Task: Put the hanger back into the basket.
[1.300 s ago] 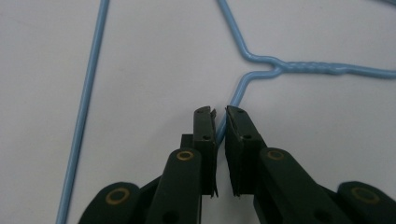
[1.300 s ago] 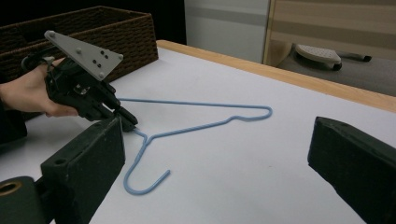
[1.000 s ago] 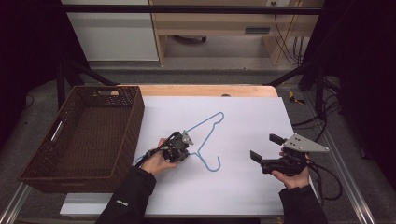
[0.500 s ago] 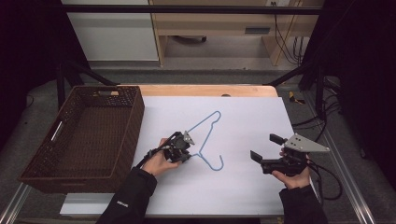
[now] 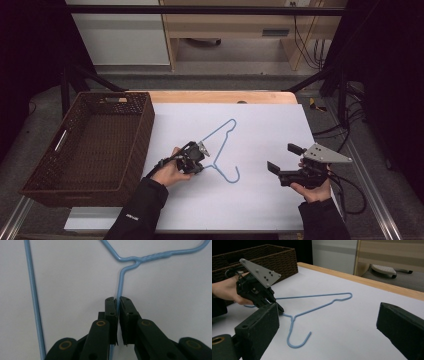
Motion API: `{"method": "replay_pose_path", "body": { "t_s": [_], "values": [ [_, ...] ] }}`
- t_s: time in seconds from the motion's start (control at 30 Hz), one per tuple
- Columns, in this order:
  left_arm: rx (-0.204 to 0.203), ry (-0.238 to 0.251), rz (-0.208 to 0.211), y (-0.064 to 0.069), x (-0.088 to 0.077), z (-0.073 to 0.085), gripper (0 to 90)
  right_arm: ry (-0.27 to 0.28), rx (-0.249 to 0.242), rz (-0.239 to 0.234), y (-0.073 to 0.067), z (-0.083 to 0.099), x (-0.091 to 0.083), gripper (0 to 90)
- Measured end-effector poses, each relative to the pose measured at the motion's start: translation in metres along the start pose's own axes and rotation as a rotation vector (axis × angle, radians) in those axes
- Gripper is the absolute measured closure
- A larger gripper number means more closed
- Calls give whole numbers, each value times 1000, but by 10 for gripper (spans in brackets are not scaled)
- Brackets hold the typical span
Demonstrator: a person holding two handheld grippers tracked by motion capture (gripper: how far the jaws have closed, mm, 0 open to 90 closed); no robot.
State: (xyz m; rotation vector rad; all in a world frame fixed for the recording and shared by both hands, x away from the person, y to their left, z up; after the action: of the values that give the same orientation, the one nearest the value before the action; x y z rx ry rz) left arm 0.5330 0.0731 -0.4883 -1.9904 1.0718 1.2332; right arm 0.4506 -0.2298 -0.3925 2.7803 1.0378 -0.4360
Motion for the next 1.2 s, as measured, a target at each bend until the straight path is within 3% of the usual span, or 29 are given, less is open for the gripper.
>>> {"method": "replay_pose_path", "body": {
  "t_s": [0.2, 0.47, 0.87, 1.07, 1.2],
  "values": [
    [52, -3, -39, 5, 0, -1, 865, -4, -5, -4, 0, 1, 1, 48],
    [42, 8, -43, 6, -2, 0, 872, -10, -6, -12, -1, 1, 2, 51],
    [-31, 120, -35, 6, -26, -1, 873, -28, -10, -40, -7, 4, 10, 60],
    [-79, 187, -40, 3, -39, 5, 873, -63, -18, -72, -15, 11, 23, 63],
    [-91, 206, -40, 1, -44, 10, 873, -85, -15, -98, -23, 16, 36, 67]
  ]
}}
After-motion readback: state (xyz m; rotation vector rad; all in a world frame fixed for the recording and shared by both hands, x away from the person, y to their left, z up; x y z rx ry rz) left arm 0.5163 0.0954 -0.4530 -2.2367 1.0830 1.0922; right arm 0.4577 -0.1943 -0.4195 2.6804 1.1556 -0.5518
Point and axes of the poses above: each handheld gripper's, and its own axes: x roughly forward along the jaws, z roughly out of its underside, y roughly to its right, the point moved 4 cm from there along x, roughly forward along the jaws, and after that the axes turned 6 degrees about -x, right-handed, at the moved point
